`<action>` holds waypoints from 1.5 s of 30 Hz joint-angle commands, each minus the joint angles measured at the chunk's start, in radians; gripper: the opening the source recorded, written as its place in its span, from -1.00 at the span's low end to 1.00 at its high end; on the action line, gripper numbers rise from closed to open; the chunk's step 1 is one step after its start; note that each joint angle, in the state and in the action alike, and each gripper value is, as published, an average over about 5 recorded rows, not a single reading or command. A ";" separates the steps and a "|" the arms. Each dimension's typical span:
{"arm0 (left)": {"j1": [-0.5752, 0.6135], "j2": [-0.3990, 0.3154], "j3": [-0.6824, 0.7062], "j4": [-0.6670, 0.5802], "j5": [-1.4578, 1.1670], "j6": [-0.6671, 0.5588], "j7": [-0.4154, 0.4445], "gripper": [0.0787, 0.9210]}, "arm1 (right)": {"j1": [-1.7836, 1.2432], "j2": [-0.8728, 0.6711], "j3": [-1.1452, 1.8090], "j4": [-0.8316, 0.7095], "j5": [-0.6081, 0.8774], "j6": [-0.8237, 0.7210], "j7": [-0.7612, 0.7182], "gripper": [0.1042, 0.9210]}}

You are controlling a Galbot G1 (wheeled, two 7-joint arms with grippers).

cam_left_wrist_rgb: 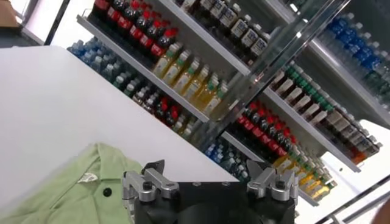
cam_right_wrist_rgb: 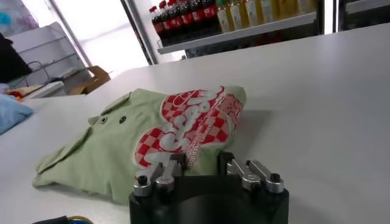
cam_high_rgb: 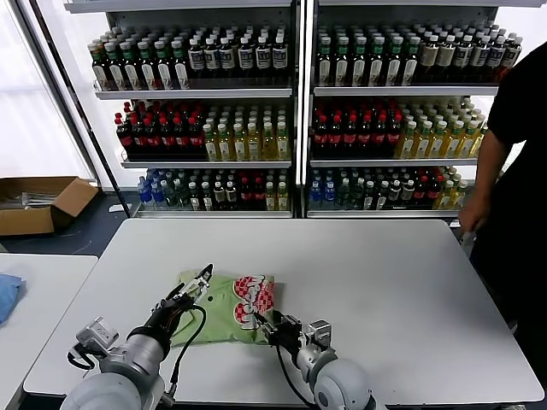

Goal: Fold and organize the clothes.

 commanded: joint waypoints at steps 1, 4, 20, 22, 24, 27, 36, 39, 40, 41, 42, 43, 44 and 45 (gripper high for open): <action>0.035 -0.002 -0.019 -0.026 0.014 0.001 0.015 0.77 | 0.011 -0.055 -0.005 0.059 -0.051 -0.047 -0.023 -0.33; 0.031 -0.006 -0.018 -0.021 0.018 0.002 0.018 0.77 | -0.046 -0.136 0.064 0.142 -0.163 -0.047 -0.090 -0.54; -0.009 -0.038 0.022 0.019 0.046 0.009 0.033 0.77 | -0.337 -0.404 0.444 0.270 -0.210 0.064 -0.174 -0.93; -0.009 -0.038 0.022 0.020 0.048 0.010 0.033 0.77 | -0.348 -0.382 0.451 0.282 -0.226 0.118 -0.132 -0.84; -0.005 -0.037 0.018 0.018 0.051 0.012 0.033 0.77 | -0.362 -0.359 0.450 0.315 -0.224 0.163 -0.088 -0.72; 0.003 -0.038 0.010 0.009 0.055 0.012 0.033 0.77 | -0.356 -0.303 0.403 0.367 -0.220 0.195 -0.041 -0.51; 0.022 -0.028 -0.010 -0.005 0.056 0.012 0.039 0.77 | -0.118 -0.132 0.146 0.173 -0.298 0.185 -0.011 0.13; 0.030 -0.033 -0.009 -0.003 0.062 0.011 0.044 0.77 | -0.067 -0.090 0.118 0.034 -0.270 0.137 0.025 0.34; 0.034 -0.034 -0.008 -0.003 0.066 0.011 0.048 0.77 | -0.061 -0.083 0.117 0.005 -0.261 0.119 0.040 0.43; 0.039 -0.035 -0.006 -0.002 0.072 0.010 0.052 0.77 | -0.058 -0.080 0.118 -0.014 -0.256 0.099 0.056 0.49; 0.043 -0.036 -0.006 -0.001 0.077 0.008 0.057 0.77 | -0.059 -0.078 0.121 -0.025 -0.252 0.081 0.072 0.55; 0.047 -0.037 -0.005 0.001 0.083 0.007 0.062 0.77 | -0.064 -0.080 0.126 -0.028 -0.250 0.066 0.082 0.62; 0.049 -0.038 -0.004 0.004 0.088 0.006 0.066 0.77 | -0.072 -0.084 0.132 -0.025 -0.249 0.058 0.088 0.67; 0.051 -0.038 -0.004 0.007 0.091 0.005 0.070 0.77 | -0.080 -0.089 0.138 -0.018 -0.246 0.052 0.091 0.70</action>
